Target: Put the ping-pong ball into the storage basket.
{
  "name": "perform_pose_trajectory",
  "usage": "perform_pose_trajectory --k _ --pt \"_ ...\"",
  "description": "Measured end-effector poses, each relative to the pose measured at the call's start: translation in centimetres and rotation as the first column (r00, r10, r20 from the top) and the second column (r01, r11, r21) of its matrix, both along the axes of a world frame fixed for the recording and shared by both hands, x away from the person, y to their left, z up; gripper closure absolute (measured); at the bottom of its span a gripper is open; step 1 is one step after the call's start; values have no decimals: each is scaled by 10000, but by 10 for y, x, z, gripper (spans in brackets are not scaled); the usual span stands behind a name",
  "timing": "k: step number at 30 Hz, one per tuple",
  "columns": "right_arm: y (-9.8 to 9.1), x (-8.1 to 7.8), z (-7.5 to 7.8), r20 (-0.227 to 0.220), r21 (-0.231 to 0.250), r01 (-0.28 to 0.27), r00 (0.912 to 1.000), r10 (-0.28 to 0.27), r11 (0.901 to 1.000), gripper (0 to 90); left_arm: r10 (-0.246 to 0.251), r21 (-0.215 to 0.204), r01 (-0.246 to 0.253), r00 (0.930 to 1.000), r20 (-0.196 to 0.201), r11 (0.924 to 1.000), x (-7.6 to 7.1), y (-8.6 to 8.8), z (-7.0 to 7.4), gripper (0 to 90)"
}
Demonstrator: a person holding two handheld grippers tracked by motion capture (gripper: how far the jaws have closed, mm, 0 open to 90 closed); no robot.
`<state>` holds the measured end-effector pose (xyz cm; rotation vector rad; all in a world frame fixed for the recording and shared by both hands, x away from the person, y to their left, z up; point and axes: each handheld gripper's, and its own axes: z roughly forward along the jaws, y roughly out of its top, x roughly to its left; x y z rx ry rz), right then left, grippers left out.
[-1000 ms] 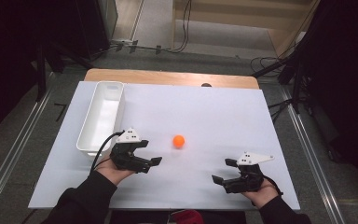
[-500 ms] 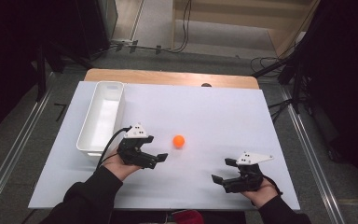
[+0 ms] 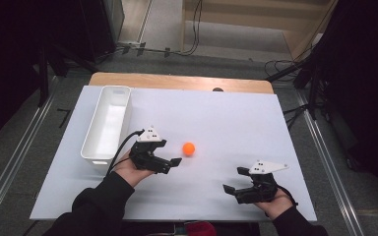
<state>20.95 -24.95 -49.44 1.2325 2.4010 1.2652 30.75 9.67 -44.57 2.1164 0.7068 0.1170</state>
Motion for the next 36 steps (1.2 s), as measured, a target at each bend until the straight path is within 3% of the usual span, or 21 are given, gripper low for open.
perform_pose_trajectory --k 32,35,36 --pt "-5 -2 0 -49 14 107 9999 -107 9999 122 -428 -110 429 9991 49 9990 34 -37 1 133" --pt "-4 -2 0 -106 -13 122 9999 -122 9999 121 -682 -26 682 9977 26 9977 37 -43 0 2" --pt "-4 -2 0 -91 -47 131 9999 -132 9999 121 -724 -107 725 9973 129 9973 36 -45 0 0"
